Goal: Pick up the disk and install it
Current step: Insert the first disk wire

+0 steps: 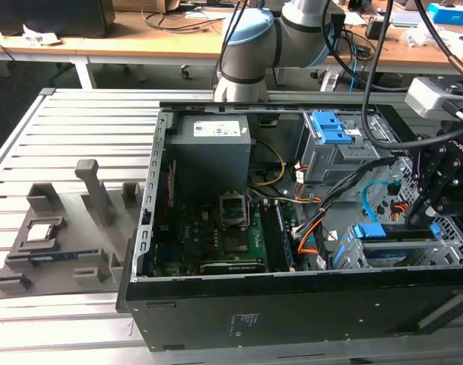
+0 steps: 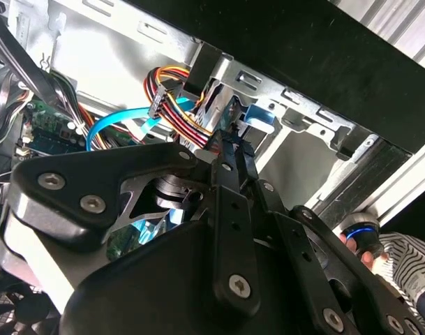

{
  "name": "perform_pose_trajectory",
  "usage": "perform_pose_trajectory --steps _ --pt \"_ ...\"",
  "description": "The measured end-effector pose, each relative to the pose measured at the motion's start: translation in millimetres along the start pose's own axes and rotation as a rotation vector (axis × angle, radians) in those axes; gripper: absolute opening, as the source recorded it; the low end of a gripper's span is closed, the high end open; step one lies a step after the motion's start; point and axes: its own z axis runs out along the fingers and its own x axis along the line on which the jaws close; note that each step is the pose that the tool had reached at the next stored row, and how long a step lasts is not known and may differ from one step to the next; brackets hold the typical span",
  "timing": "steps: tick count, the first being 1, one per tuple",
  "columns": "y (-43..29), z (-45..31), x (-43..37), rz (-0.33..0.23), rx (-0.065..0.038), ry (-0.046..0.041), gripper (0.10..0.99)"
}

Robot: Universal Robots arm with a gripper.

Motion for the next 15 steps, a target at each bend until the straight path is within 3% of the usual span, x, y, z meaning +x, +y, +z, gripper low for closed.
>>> perform_pose_trajectory --steps 2,6,15 --pt "-0.8 -0.1 0.0 0.000 0.000 -0.0011 0.169" --pt "-1.4 0.0 0.5 0.001 -0.001 -0.0136 0.169" --pt "-2.3 2.6 5.1 0.003 -0.001 -0.0149 0.169"
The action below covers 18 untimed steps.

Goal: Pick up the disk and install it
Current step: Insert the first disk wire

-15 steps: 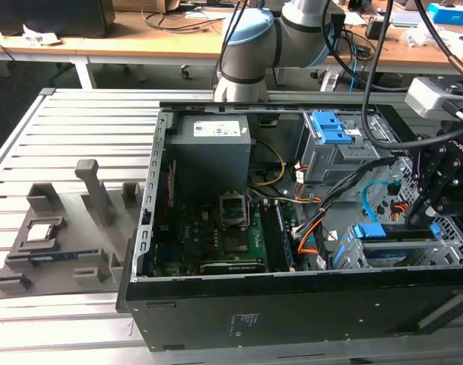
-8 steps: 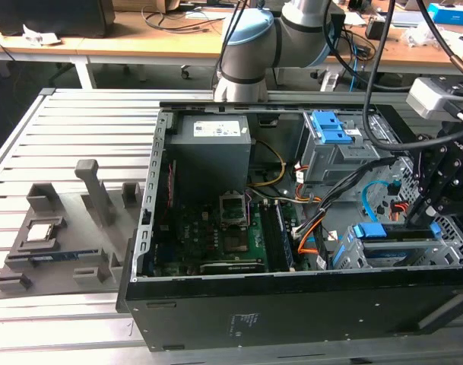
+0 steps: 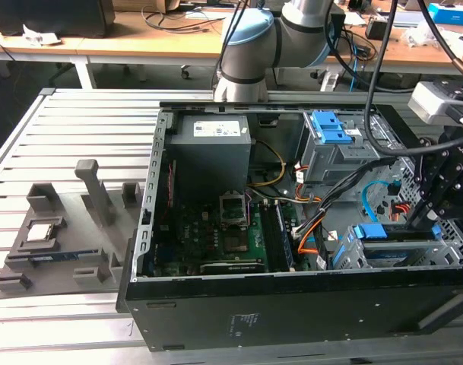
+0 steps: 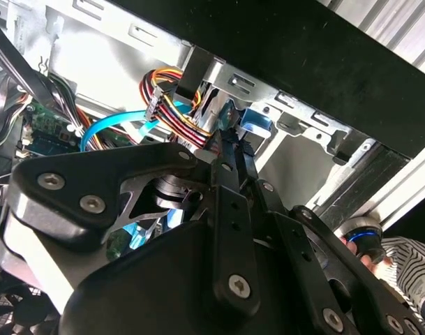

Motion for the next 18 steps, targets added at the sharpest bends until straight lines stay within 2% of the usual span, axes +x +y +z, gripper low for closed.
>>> perform_pose_trajectory --steps 10,11,15,16,17,18 --pt "-0.3 4.4 -0.5 0.000 0.000 -0.0013 0.180" --pt "-0.3 3.8 -0.4 0.000 0.000 0.0001 0.306" --pt "0.7 -11.5 0.5 0.000 0.000 0.0003 0.306" --pt "1.2 -18.6 -0.1 0.000 0.000 0.0013 0.306" --pt "1.4 -23.4 -0.4 0.000 0.000 0.0021 0.294" --pt "1.6 -26.8 -0.5 0.000 0.000 0.0027 0.227"
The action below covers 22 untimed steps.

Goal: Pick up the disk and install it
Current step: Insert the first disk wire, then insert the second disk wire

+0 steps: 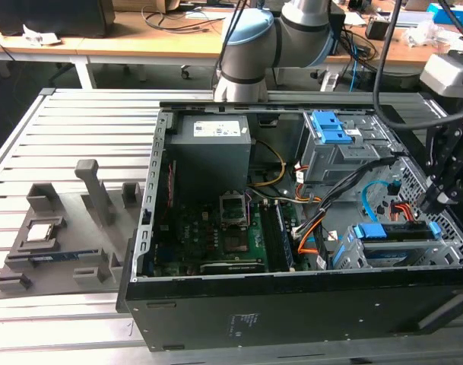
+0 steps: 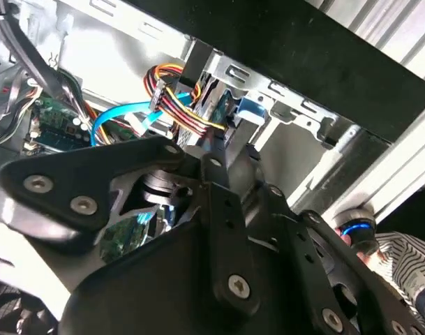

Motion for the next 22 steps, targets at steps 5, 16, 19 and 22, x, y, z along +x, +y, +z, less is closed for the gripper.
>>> perform_pose_trajectory --steps 5,16,19,22 --pt "1.4 -21.7 -0.8 0.000 0.000 0.0042 0.106" --pt "2.1 -33.7 -0.1 0.000 0.000 0.0049 0.106" --pt "2.1 -33.8 -0.1 0.000 0.000 0.0049 0.106" --pt "3.0 -33.8 -0.2 0.000 0.000 0.0051 0.106"
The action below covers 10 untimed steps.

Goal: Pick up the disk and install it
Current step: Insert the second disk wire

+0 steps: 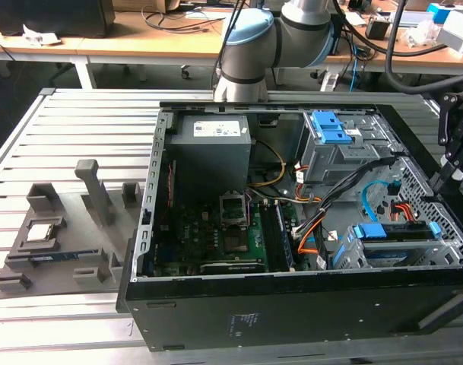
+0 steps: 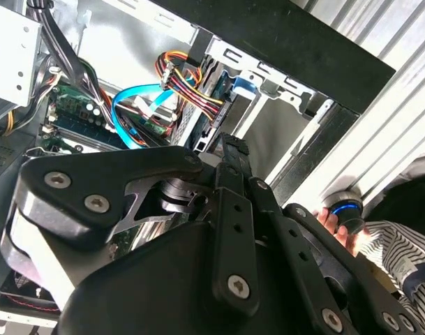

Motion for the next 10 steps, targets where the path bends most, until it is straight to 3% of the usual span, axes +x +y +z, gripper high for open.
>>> perform_pose_trajectory --steps 4,10 --pt "4.0 0.0 -3.7 0.000 0.000 -0.0002 0.106" --pt "22.8 0.2 -11.5 0.000 0.000 -0.0001 0.106"
